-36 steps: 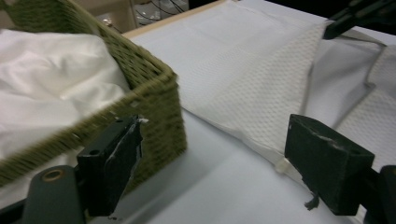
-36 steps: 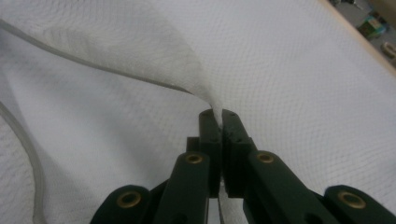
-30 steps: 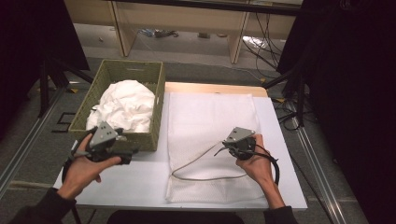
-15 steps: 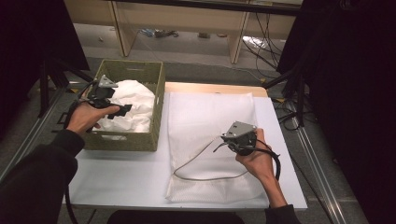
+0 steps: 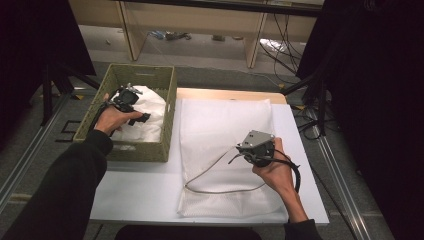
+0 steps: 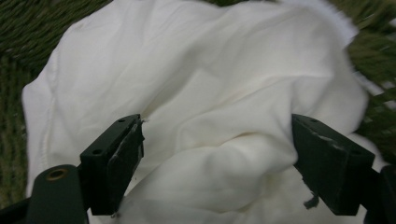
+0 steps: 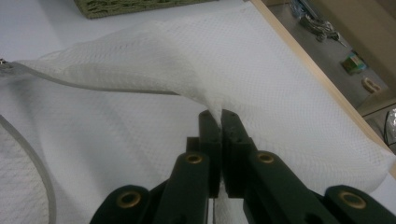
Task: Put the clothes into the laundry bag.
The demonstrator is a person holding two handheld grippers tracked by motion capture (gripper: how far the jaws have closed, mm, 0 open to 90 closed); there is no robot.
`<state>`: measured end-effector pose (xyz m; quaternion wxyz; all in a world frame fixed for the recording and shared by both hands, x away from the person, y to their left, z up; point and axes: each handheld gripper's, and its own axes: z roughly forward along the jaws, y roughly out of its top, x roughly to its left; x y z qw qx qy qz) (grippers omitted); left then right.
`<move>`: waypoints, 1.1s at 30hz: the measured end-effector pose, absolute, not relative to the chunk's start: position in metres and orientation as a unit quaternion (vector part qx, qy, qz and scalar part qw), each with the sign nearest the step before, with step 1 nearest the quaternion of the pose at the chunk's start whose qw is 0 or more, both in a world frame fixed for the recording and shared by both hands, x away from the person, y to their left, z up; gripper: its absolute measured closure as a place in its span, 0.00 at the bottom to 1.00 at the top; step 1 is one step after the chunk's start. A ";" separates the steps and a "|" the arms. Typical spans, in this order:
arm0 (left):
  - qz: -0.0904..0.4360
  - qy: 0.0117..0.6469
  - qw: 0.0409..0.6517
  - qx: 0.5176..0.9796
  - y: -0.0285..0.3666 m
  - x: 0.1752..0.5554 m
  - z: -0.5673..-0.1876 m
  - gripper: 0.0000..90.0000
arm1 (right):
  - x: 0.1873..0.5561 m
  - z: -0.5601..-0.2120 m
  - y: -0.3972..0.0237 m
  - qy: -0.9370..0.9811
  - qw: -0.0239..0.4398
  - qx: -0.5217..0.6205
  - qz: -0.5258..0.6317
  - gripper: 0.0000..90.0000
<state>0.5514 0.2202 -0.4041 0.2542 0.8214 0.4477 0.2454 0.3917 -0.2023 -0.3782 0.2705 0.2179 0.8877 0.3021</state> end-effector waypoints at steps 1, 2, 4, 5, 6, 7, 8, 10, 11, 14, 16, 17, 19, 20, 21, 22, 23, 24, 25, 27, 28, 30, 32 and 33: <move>0.246 0.465 0.251 0.812 0.225 0.553 -0.403 0.17 | 0.391 -0.378 -0.203 0.887 0.271 0.217 0.303 0.99; 0.255 0.465 0.251 0.810 0.230 0.556 -0.402 0.17 | 0.389 -0.378 -0.202 0.883 0.268 0.237 0.305 0.99; 0.256 0.472 0.246 0.807 0.238 0.560 -0.402 0.17 | 0.392 -0.378 -0.204 0.887 0.269 0.219 0.305 0.99; 0.241 0.489 0.248 0.801 0.243 0.562 -0.405 0.16 | 0.392 -0.378 -0.204 0.886 0.270 0.221 0.306 0.99; 0.221 0.500 0.246 0.800 0.247 0.565 -0.409 0.13 | 0.392 -0.378 -0.204 0.887 0.269 0.220 0.305 0.99; 0.191 0.529 0.239 0.791 0.248 0.565 -0.415 0.09 | 0.392 -0.379 -0.204 0.887 0.271 0.216 0.306 0.99; 0.173 0.538 0.231 0.792 0.250 0.568 -0.422 0.05 | 0.392 -0.379 -0.204 0.887 0.270 0.217 0.306 0.99; 0.152 0.544 0.229 0.793 0.254 0.572 -0.433 0.00 | 0.391 -0.378 -0.204 0.887 0.267 0.221 0.306 0.99; 0.129 0.542 0.233 0.797 0.255 0.572 -0.439 0.00 | 0.391 -0.378 -0.204 0.887 0.267 0.221 0.306 0.99; 0.067 0.545 0.236 0.801 0.245 0.572 -0.458 0.00 | 0.392 -0.379 -0.204 0.888 0.267 0.217 0.305 0.99; 0.054 0.536 0.236 0.809 0.239 0.574 -0.464 0.01 | 0.393 -0.379 -0.204 0.888 0.275 0.210 0.304 0.99; 0.052 0.527 0.239 0.814 0.238 0.575 -0.463 0.02 | 0.393 -0.379 -0.203 0.889 0.269 0.211 0.305 0.99; 0.053 0.517 0.243 0.819 0.240 0.575 -0.462 0.07 | 0.392 -0.380 -0.202 0.890 0.260 0.216 0.307 0.99; 0.048 0.520 0.243 0.817 0.241 0.574 -0.462 0.08 | 0.393 -0.380 -0.202 0.889 0.261 0.216 0.307 0.99; 0.056 0.513 0.238 0.823 0.242 0.576 -0.463 0.07 | 0.393 -0.380 -0.202 0.890 0.261 0.215 0.307 0.99; 0.055 0.535 0.237 0.809 0.238 0.574 -0.464 0.05 | 0.393 -0.380 -0.202 0.890 0.260 0.215 0.307 0.99; 0.061 0.543 0.231 0.805 0.237 0.575 -0.466 0.01 | 0.393 -0.380 -0.202 0.890 0.260 0.215 0.307 0.99; 0.061 0.549 0.225 0.803 0.236 0.577 -0.467 0.00 | 0.393 -0.380 -0.202 0.890 0.260 0.215 0.307 0.99; 0.055 0.549 0.220 0.805 0.236 0.578 -0.468 0.00 | 0.393 -0.380 -0.202 0.890 0.260 0.216 0.308 0.99; 0.049 0.539 0.224 0.810 0.237 0.579 -0.465 0.12 | 0.391 -0.379 -0.203 0.887 0.259 0.224 0.309 0.99; 0.045 0.533 0.229 0.814 0.239 0.579 -0.463 0.24 | 0.392 -0.378 -0.204 0.888 0.262 0.215 0.311 0.99; 0.045 0.531 0.232 0.814 0.241 0.579 -0.461 0.41 | 0.392 -0.377 -0.205 0.886 0.261 0.219 0.315 0.99; 0.061 0.548 0.226 0.803 0.240 0.578 -0.459 0.52 | 0.392 -0.377 -0.206 0.886 0.261 0.219 0.315 0.99; 0.085 0.553 0.217 0.800 0.238 0.577 -0.458 0.55 | 0.392 -0.377 -0.206 0.884 0.264 0.221 0.315 0.99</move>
